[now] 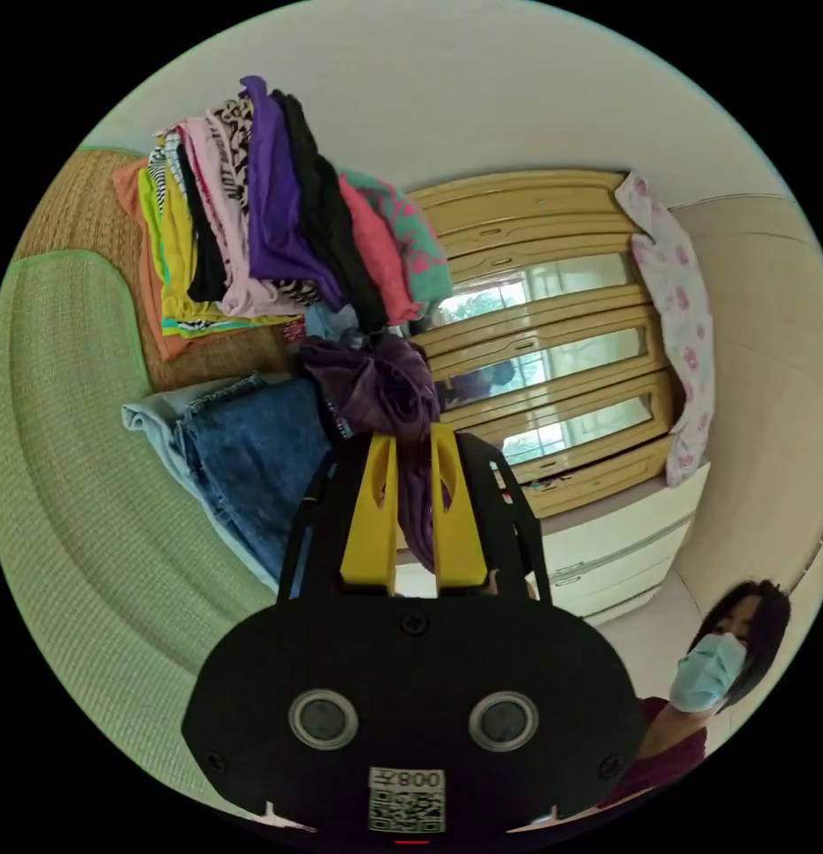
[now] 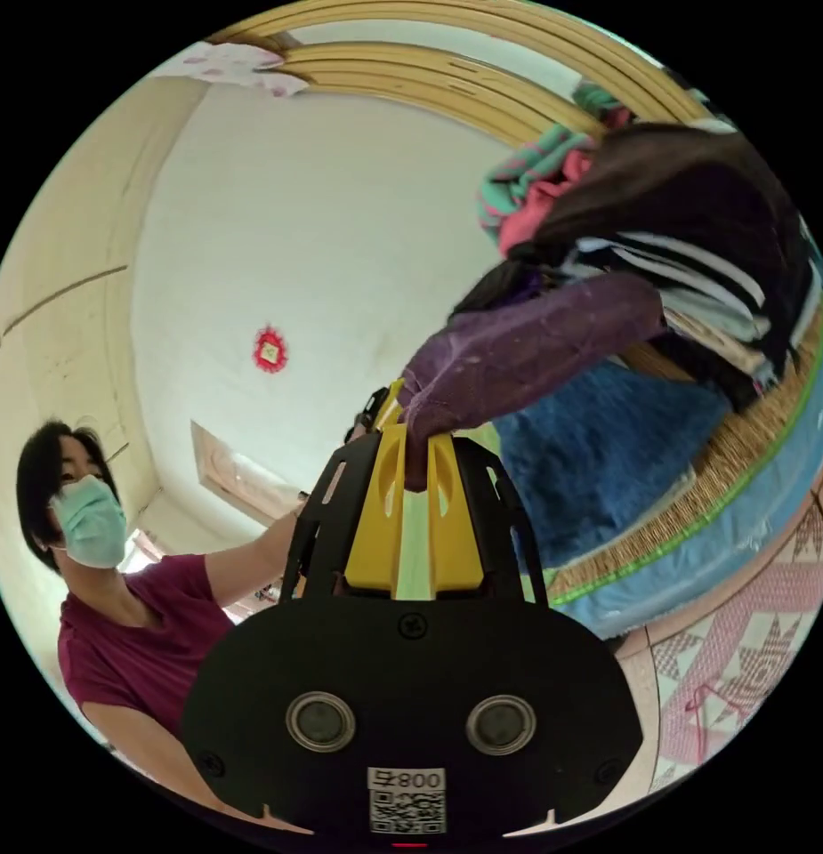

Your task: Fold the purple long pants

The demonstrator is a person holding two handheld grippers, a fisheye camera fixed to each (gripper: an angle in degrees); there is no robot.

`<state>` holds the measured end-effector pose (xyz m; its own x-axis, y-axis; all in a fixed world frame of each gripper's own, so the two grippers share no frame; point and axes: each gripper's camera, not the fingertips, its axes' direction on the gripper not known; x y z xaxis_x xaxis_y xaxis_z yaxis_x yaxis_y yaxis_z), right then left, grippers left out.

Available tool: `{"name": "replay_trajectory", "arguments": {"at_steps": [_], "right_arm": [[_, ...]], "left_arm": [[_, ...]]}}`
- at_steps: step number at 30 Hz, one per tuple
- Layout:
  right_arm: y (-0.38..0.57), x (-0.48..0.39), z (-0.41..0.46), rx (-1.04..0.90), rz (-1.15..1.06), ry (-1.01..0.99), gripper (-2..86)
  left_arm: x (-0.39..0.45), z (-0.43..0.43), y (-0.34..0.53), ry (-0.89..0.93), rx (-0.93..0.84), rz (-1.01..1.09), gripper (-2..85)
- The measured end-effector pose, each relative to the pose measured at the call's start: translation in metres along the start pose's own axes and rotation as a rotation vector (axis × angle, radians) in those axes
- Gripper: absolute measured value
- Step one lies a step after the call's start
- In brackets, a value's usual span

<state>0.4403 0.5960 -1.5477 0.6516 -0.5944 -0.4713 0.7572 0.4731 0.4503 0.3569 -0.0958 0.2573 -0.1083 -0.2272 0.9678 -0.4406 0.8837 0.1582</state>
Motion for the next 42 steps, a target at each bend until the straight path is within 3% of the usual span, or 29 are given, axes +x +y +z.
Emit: {"name": "replay_trajectory", "arguments": {"at_steps": [2,4,8,17,26,34,39,42], "right_arm": [[0.019,0.056,0.024,-0.060,0.105,0.065,1.7],[0.040,0.107,0.052,-0.118,0.203,0.103,1.9],[0.068,0.172,0.078,-0.046,0.257,-0.034,2.3],[0.092,0.223,0.072,-0.019,0.253,-0.036,2.6],[0.122,0.262,0.080,0.021,0.308,-0.055,1.7],[0.070,0.178,0.111,0.033,0.005,0.184,0.1],[-0.033,0.141,0.243,-0.083,-0.283,0.348,0.0],[-0.088,0.147,0.334,-0.154,-0.337,0.466,0.0]], "left_arm": [[-0.029,0.024,-0.035,-0.206,-0.109,-0.103,7.0],[-0.050,0.030,-0.050,-0.293,-0.164,-0.200,6.7],[-0.062,0.007,-0.080,-0.102,-0.092,-0.229,6.2],[0.000,0.001,-0.191,-0.169,-0.143,-0.089,6.0],[0.025,-0.035,-0.229,-0.099,-0.098,-0.122,6.4],[0.060,-0.060,-0.266,-0.117,-0.098,-0.107,5.7],[0.088,-0.059,-0.294,-0.185,-0.136,-0.059,5.6],[0.095,-0.065,-0.300,-0.163,-0.146,-0.072,5.6]]}}
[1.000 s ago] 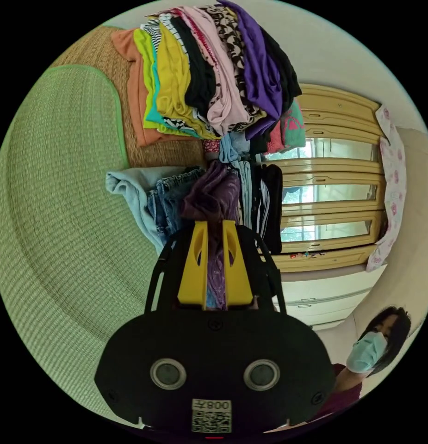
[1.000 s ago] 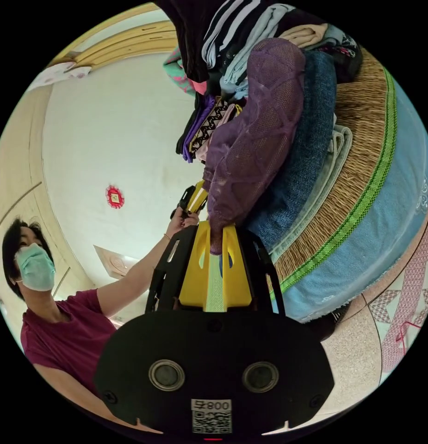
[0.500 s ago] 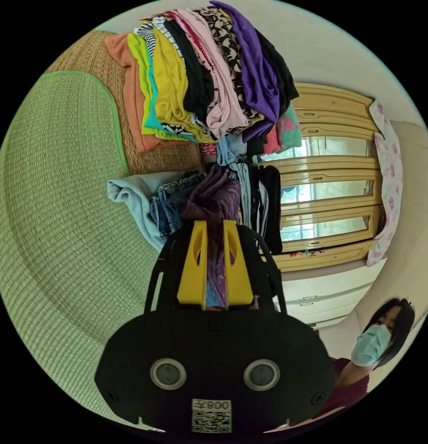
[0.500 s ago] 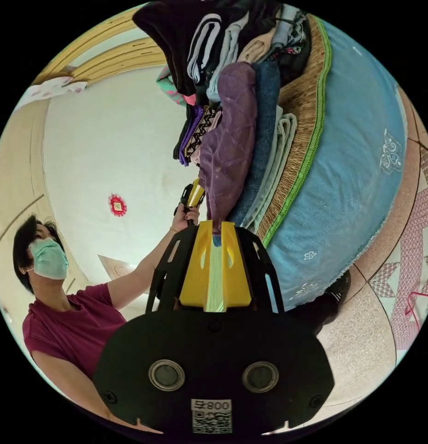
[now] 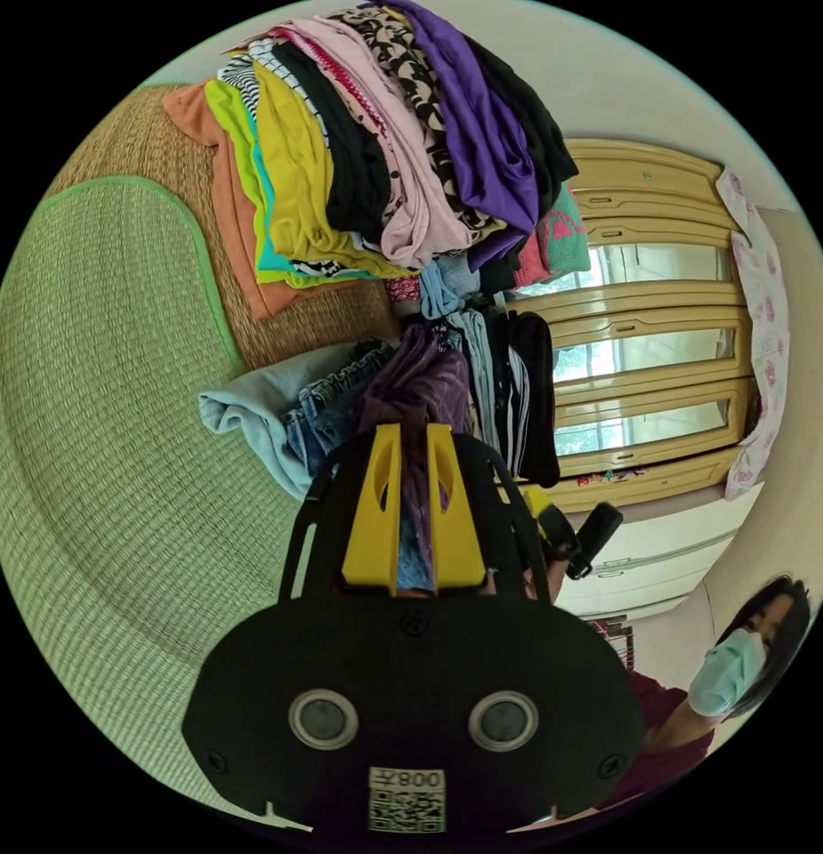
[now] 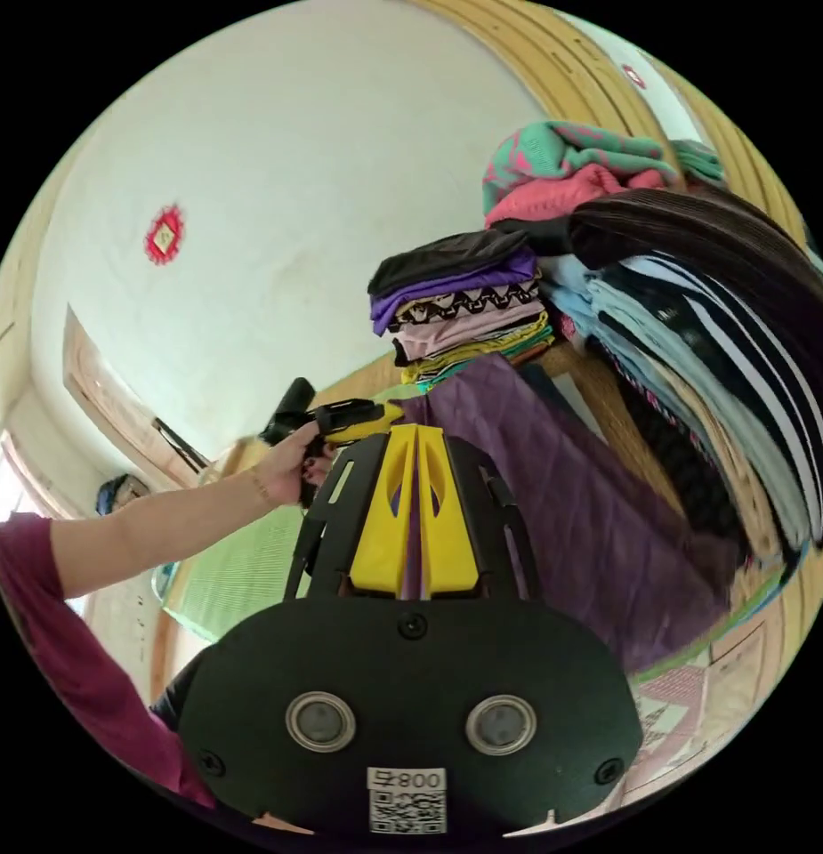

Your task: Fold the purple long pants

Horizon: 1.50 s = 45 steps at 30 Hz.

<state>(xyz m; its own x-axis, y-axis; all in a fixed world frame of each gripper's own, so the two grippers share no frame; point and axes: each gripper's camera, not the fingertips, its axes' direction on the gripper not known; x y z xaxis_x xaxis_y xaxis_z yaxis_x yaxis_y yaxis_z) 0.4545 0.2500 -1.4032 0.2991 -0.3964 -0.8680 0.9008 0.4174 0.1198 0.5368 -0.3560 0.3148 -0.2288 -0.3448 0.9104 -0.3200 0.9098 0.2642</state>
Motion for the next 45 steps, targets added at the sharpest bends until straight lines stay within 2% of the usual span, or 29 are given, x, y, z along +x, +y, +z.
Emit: {"name": "replay_trajectory", "arguments": {"at_steps": [6,8,11,16,18,20,21,26,31,35,39,42,45], "right_arm": [[-0.084,-0.006,0.152,-0.202,-0.026,0.309,0.0],[-0.094,-0.005,0.185,-0.244,-0.039,0.343,0.0],[-0.107,-0.008,0.218,-0.238,-0.077,0.406,0.0],[-0.125,-0.014,0.258,-0.243,-0.131,0.485,0.0],[-0.135,-0.009,0.272,-0.244,-0.132,0.492,0.0],[-0.143,-0.002,0.279,-0.243,-0.123,0.485,0.0],[-0.150,0.003,0.284,-0.247,-0.117,0.477,0.0],[-0.173,0.024,0.293,-0.245,-0.092,0.447,0.0],[-0.186,0.052,0.245,-0.169,-0.005,0.225,0.0],[-0.154,0.051,0.197,-0.126,-0.056,0.147,0.0],[-0.112,0.076,0.210,-0.257,-0.027,0.194,0.0],[-0.117,0.099,0.203,-0.194,0.046,0.118,0.1],[-0.146,0.108,0.178,-0.118,0.054,0.090,0.3]], "left_arm": [[0.012,-0.025,0.012,0.040,-0.022,0.034,5.6],[0.029,-0.040,0.023,-0.032,-0.002,0.103,4.5],[0.056,-0.055,0.039,-0.113,0.049,0.197,2.6],[0.103,-0.047,0.045,-0.128,0.064,0.322,0.6],[0.119,-0.033,0.041,-0.197,0.014,0.349,0.4],[0.129,-0.012,0.037,-0.406,-0.083,0.388,0.2],[0.129,-0.008,0.038,-0.437,-0.103,0.399,0.2],[0.146,-0.027,0.073,-0.393,-0.073,0.358,0.1],[0.160,-0.066,0.155,-0.349,-0.125,0.428,0.1],[0.149,-0.089,0.251,-0.442,-0.235,0.410,0.1],[0.128,-0.100,0.328,-0.470,-0.258,0.289,0.2],[0.116,-0.094,0.372,-0.526,-0.267,0.187,0.2],[0.117,-0.076,0.400,-0.616,-0.327,0.219,0.2]]}}
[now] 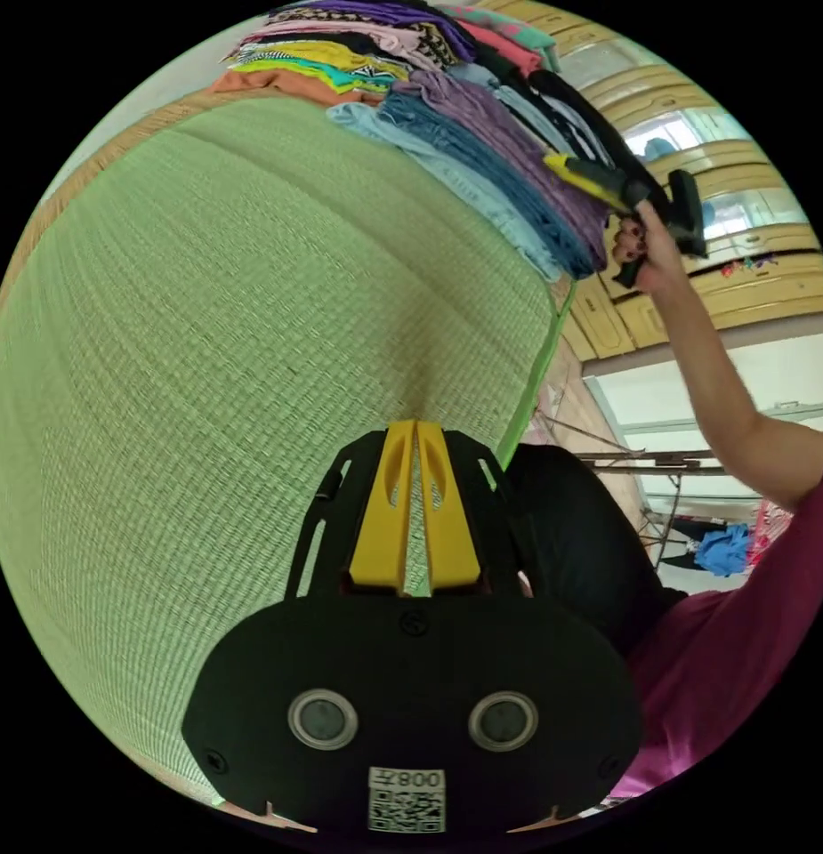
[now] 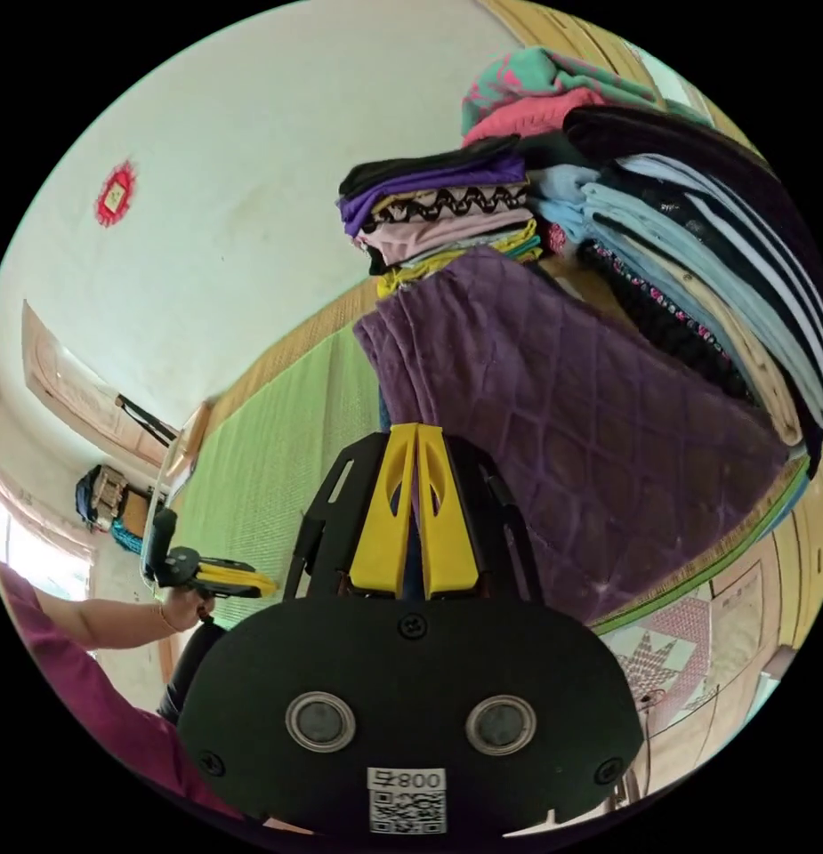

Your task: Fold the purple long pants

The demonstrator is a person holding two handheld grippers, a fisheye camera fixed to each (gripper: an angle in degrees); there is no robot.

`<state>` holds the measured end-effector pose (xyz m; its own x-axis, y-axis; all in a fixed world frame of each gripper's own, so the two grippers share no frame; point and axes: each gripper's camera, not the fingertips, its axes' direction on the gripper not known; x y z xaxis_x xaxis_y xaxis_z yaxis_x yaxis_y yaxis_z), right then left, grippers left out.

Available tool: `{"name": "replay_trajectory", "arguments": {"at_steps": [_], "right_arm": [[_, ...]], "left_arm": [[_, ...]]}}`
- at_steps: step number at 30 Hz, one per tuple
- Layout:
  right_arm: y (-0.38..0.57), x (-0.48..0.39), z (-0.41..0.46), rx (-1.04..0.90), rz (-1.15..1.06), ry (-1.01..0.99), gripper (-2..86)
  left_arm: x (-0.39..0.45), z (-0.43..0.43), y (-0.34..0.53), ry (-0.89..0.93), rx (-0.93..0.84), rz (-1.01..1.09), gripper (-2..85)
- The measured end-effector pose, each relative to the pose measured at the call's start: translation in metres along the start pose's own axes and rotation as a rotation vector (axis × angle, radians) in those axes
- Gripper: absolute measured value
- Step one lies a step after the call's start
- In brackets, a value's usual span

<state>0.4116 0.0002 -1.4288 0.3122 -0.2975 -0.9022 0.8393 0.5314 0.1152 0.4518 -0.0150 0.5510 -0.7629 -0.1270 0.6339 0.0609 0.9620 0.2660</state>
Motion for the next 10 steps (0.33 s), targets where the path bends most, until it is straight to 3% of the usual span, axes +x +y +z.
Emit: {"name": "replay_trajectory", "arguments": {"at_steps": [10], "right_arm": [[-0.133,0.084,-0.148,0.311,0.002,0.510,7.3]], "left_arm": [[0.026,0.018,0.054,-0.062,0.056,0.020,0.2]]}}
